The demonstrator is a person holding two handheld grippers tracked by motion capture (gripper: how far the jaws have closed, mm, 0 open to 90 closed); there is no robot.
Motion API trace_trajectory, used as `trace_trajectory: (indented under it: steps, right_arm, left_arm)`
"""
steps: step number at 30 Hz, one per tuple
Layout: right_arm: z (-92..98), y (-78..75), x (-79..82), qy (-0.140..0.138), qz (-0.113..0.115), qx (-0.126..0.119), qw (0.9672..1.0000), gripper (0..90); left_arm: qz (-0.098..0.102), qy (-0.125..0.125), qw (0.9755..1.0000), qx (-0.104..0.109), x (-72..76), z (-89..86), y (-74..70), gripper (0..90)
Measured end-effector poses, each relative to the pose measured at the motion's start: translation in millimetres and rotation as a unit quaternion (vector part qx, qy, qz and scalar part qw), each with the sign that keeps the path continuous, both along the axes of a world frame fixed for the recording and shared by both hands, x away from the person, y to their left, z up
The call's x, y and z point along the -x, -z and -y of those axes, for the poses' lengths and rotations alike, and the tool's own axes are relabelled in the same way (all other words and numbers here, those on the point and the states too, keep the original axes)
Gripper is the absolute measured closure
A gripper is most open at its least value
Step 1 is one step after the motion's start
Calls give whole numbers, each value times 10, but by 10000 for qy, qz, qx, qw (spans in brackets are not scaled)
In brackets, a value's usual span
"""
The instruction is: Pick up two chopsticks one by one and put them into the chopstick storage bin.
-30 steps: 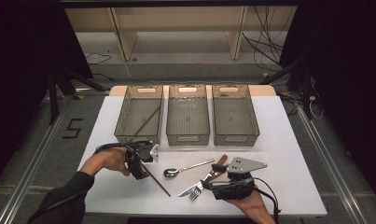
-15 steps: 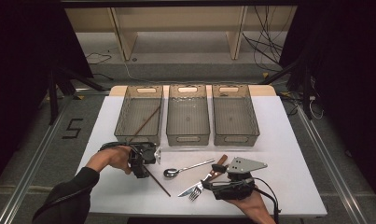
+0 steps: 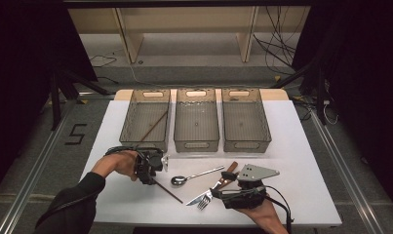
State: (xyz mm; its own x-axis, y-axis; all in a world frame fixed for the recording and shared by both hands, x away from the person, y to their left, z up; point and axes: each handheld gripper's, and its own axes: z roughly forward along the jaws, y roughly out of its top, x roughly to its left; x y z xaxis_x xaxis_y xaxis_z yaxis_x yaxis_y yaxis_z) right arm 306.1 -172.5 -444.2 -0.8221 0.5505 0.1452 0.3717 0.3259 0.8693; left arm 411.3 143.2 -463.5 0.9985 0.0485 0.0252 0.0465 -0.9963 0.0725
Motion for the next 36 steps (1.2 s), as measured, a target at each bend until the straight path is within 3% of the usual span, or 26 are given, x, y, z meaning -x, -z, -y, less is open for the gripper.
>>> trace_trajectory:
  steps: [13, 21, 36]
  right_arm:
    - [2, 9, -6, 2, -26, 2, 10000, 312]
    - [-2, 11, -7, 7, -31, -4, 10000, 312]
    - [4, 9, -10, 4, -15, 4, 10000, 312]
  left_arm:
    - [70, 533, 9985, -107, 79, 26, -4, 765]
    - [54, 578, 9983, -8, 98, 5, 1, 826]
    - [66, 668, 9977, -31, 134, -12, -14, 847]
